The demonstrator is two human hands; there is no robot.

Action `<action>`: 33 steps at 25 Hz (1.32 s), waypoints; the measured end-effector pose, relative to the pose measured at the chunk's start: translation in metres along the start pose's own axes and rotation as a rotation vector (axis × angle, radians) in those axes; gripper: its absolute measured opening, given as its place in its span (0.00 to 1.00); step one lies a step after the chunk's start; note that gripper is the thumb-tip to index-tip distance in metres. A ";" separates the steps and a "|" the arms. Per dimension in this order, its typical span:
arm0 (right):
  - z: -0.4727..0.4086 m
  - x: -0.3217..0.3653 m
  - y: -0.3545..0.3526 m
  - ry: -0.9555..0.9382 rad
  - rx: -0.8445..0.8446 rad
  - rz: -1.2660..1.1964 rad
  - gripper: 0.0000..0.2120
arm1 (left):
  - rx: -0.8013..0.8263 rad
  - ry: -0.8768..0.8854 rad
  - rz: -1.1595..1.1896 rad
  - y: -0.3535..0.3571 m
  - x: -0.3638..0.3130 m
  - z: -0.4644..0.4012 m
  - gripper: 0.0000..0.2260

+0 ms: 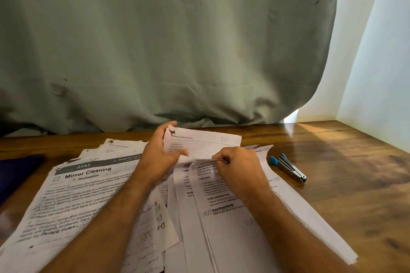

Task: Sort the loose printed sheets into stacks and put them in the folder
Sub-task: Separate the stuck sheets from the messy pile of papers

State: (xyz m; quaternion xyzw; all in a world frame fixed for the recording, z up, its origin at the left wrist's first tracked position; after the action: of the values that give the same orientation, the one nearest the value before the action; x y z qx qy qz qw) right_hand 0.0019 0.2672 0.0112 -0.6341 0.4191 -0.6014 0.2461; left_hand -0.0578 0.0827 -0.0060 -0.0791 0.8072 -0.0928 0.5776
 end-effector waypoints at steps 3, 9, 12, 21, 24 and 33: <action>0.002 0.001 -0.002 -0.039 -0.094 -0.021 0.19 | 0.169 -0.029 0.057 -0.007 -0.006 0.007 0.10; 0.000 0.000 -0.001 -0.081 0.024 0.037 0.15 | 0.334 0.071 0.186 -0.009 -0.002 0.005 0.17; -0.004 -0.004 -0.002 -0.057 0.081 0.041 0.12 | 0.097 -0.031 0.133 -0.011 0.005 -0.006 0.20; -0.003 0.001 0.000 -0.087 0.124 0.175 0.13 | 0.348 0.020 -0.886 -0.005 0.026 -0.042 0.31; -0.003 0.000 -0.002 -0.090 0.125 0.174 0.14 | 0.340 0.030 -1.034 -0.018 0.033 -0.048 0.27; -0.005 0.000 -0.005 -0.092 0.122 0.181 0.14 | 0.413 0.088 -1.064 -0.018 0.024 -0.047 0.22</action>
State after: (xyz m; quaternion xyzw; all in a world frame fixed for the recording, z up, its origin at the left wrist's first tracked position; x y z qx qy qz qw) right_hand -0.0018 0.2709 0.0157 -0.6044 0.4254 -0.5715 0.3566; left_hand -0.1095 0.0626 -0.0086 -0.3560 0.6448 -0.5296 0.4206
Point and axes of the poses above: each hand's wrist, its own z-axis away from the middle knuckle, its own y-axis out of the palm, x = y × z, the point moved 1 cm from there along -z, towards the middle knuckle, and after that the axes turned 4 degrees about y, right-handed, at the moved point
